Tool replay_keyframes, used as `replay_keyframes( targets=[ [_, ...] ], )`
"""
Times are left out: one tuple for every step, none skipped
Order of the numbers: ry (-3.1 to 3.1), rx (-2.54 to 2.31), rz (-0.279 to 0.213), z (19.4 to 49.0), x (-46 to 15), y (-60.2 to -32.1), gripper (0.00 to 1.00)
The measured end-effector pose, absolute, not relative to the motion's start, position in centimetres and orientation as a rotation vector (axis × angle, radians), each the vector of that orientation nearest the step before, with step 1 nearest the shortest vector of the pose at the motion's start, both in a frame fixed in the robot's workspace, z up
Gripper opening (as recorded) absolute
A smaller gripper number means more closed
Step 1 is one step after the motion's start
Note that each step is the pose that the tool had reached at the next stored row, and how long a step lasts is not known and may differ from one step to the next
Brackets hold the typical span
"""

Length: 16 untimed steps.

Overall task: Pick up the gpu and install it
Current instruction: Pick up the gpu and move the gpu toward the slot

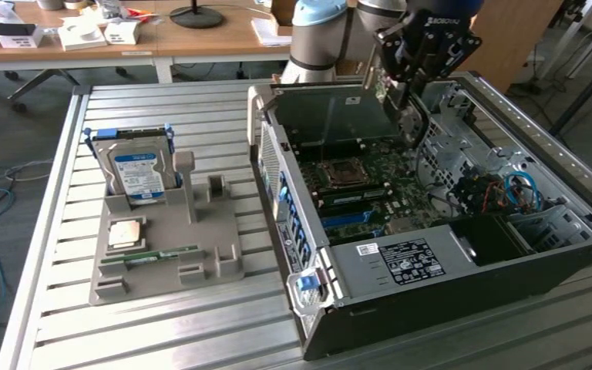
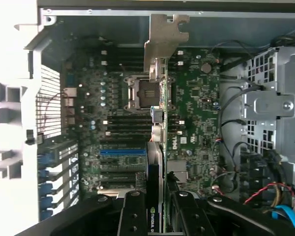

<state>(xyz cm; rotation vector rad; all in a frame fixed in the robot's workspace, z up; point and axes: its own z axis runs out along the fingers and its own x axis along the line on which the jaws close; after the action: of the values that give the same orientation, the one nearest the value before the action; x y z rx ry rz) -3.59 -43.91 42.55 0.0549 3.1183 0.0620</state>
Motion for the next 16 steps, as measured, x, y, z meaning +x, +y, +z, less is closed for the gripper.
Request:
replay_keyframes(
  targets=[
    [3.118,0.055,0.062,42.6,-3.3,-43.9,0.26],
    [3.118,0.055,0.062,42.6,-3.0,-43.9,0.26],
    [3.118,0.055,0.062,42.6,-2.7,-43.9,0.26],
    [3.118,0.055,0.062,42.6,-2.3,-43.9,0.26],
    [3.118,0.054,0.062,42.5,-2.0,-43.9,0.26],
    [3.118,0.054,0.062,42.6,-1.7,-43.9,0.26],
    [3.118,0.054,0.062,42.6,-1.4,-43.9,0.26],
    [3.118,0.054,0.062,42.6,-1.0,-43.9,0.26],
    [3.118,0.054,0.062,42.6,-0.7,-43.9,0.26],
    [3.118,0.054,0.062,42.6,-0.4,-43.9,0.26],
    [3.118,0.054,0.062,42.5,-0.1,-43.9,0.26],
    [3.118,0.054,0.062,42.6,0.2,-43.9,0.26],
    [3.118,0.054,0.062,42.6,0.4,-43.9,0.26],
    [3.118,0.053,0.062,42.6,0.6,-43.9,0.26],
    [3.118,0.053,0.062,42.6,0.9,-43.9,0.26],
    [3.118,0.054,0.062,42.6,1.1,-43.9,0.26]
  ],
)
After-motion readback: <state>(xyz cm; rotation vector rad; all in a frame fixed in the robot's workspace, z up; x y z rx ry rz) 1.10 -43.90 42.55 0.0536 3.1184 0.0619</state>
